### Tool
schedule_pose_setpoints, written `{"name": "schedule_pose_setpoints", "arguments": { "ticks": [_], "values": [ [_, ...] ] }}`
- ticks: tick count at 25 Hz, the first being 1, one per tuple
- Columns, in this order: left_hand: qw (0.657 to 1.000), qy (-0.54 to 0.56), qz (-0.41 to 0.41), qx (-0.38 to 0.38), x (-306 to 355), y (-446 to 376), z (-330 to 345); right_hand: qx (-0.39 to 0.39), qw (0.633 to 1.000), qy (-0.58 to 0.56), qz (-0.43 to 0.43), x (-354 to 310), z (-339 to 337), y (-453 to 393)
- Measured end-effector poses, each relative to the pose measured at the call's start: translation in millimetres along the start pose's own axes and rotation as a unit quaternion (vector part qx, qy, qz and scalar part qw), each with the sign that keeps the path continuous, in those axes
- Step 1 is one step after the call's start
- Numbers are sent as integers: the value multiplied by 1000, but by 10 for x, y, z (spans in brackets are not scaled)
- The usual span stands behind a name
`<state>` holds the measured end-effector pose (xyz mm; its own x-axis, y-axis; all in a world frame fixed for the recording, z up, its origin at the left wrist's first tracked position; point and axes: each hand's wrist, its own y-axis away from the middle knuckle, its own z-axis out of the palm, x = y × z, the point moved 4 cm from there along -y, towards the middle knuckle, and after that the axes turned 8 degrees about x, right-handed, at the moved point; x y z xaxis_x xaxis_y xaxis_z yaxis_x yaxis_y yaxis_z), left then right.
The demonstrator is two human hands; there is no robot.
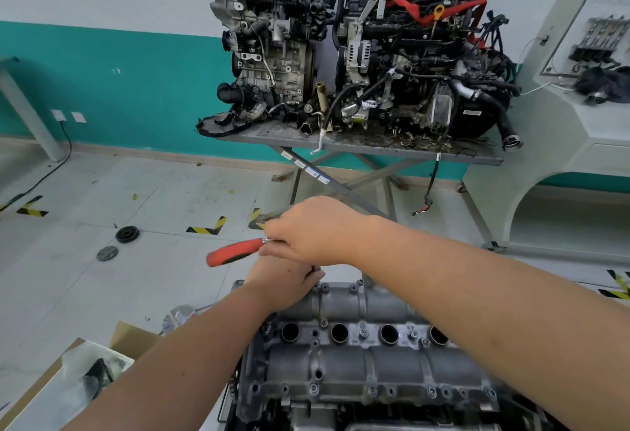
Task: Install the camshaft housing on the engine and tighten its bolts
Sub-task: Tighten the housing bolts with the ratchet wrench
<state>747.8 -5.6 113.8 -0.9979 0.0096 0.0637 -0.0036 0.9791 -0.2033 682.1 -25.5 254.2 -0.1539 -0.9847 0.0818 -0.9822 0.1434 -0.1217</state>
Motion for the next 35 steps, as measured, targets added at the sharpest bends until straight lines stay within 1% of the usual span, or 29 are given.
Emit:
{"name": "schedule_pose_setpoints", "arguments": {
  "ticks": [1,3,4,6,7,8,9,10,11,12,13,14,15,16,17,18,19,20,22,23,24,25,26,27,28,29,31,33,35],
  "values": [
    [1000,5,-13,-24,-8,-2,16,18,997,-53,51,36,-8,-9],
    [997,1,-35,-65,-16,-9,53,33,967,-181,177,114,9,-39],
    [997,-3,-38,-69,-16,-12,58,44,951,-208,223,126,32,-51],
    [997,3,-40,-60,-19,-5,57,89,932,-194,292,149,71,-57],
    [998,9,-40,-55,-22,-6,55,109,914,-197,339,186,83,-41],
    [998,15,-41,-51,-24,-7,54,128,873,-238,406,242,93,-12],
    [998,21,-41,-49,-25,-10,55,153,800,-323,482,313,118,14],
    [998,26,-40,-47,-25,-12,59,190,687,-434,550,365,142,38],
    [998,28,-41,-44,-24,-9,60,218,558,-531,599,377,168,63],
    [998,30,-43,-41,-28,-7,62,226,457,-587,628,363,176,89],
    [998,32,-43,-39,-30,-6,68,229,397,-613,643,358,187,108],
    [998,35,-44,-39,-33,-5,73,233,353,-628,653,350,199,124],
    [998,37,-43,-42,-37,-10,77,239,323,-637,658,341,207,138],
    [997,39,-43,-44,-37,-12,76,246,308,-638,662,326,210,150],
    [997,40,-43,-46,-34,-17,75,254,313,-632,662,312,222,154],
    [997,40,-43,-46,-32,-16,77,263,336,-624,655,298,245,155],
    [997,38,-43,-42,-32,-15,81,267,380,-613,639,288,264,156],
    [998,33,-41,-38,-33,-16,81,270,440,-597,614,281,269,163],
    [998,22,-38,-38,-24,-15,73,253,590,-548,536,303,206,174],
    [998,17,-38,-45,-17,-18,76,223,684,-498,484,322,130,177],
    [998,12,-38,-56,-13,-20,81,178,783,-425,418,327,51,170],
    [997,4,-38,-63,-7,-24,82,120,871,-335,337,306,-16,147],
    [997,-3,-38,-66,-3,-25,68,61,935,-246,249,247,-62,121],
    [998,-8,-34,-57,-3,-25,48,13,972,-164,167,178,-90,108],
    [999,-13,-20,-31,-1,-30,27,-14,992,-87,93,118,-99,106],
    [1000,-10,-2,8,11,-28,20,-18,999,-11,29,64,-100,115],
    [999,16,11,42,33,-17,38,2,994,97,-49,3,-103,172],
    [998,59,-29,23,28,-17,88,4,991,111,-69,-3,-83,253],
    [997,67,-32,31,30,-24,104,9,996,84,-39,-12,-66,285]
  ]
}}
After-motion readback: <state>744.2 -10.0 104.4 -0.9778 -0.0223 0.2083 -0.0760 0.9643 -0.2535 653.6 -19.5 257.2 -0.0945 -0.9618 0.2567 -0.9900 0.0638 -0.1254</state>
